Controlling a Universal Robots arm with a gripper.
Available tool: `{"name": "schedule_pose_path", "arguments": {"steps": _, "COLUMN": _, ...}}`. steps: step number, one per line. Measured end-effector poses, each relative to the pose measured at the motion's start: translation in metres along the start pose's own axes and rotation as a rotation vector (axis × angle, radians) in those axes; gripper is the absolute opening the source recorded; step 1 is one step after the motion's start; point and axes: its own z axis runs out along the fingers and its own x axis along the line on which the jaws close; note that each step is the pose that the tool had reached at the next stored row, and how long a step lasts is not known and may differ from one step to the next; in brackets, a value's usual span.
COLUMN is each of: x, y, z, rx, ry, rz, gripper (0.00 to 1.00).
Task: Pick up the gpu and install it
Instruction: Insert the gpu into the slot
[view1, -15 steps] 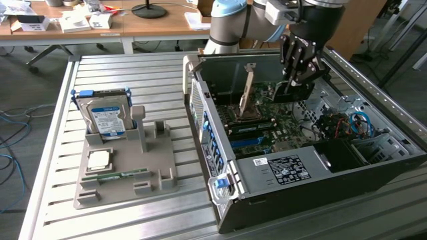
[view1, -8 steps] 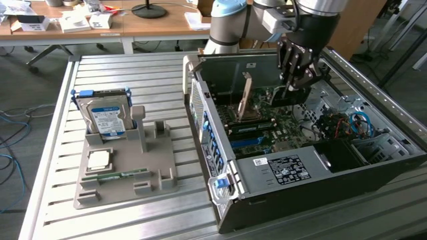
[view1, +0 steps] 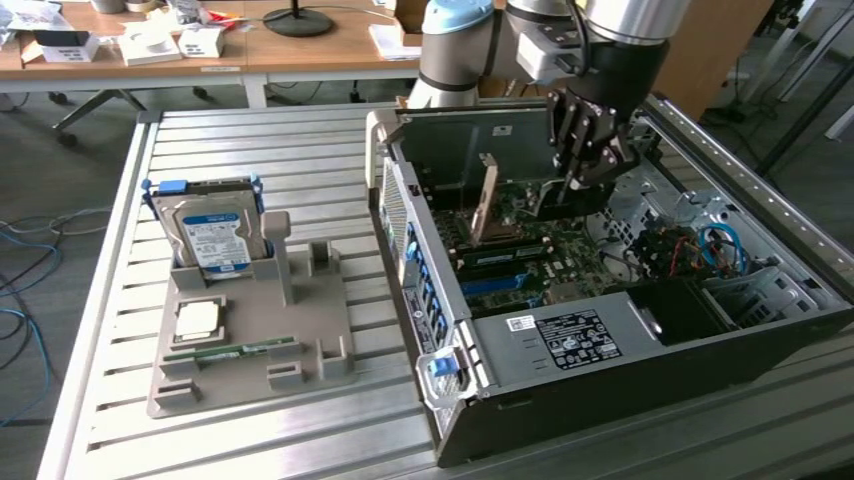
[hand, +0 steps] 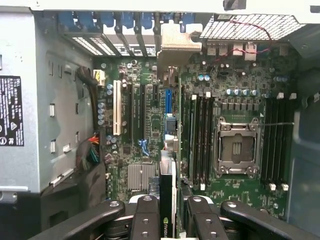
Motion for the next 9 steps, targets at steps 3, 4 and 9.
{"name": "schedule_pose_path", "arguments": {"steps": 3, "x": 0.000, "y": 0.0034, "z": 0.0038, "rx": 0.0000, "ry": 0.0001, "rz": 0.000, "gripper": 0.26}}
{"name": "schedule_pose_path", "arguments": {"steps": 4, "x": 0.000, "y": 0.0042, "z": 0.0056, "rx": 0.0000, "ry": 0.0000, "rz": 0.000, "gripper": 0.26}}
{"name": "schedule_pose_path", "arguments": {"steps": 9, "x": -0.001, "y": 0.0078, "z": 0.0146, "rx": 0.0000, "ry": 0.0001, "rz": 0.000, "gripper": 0.26}}
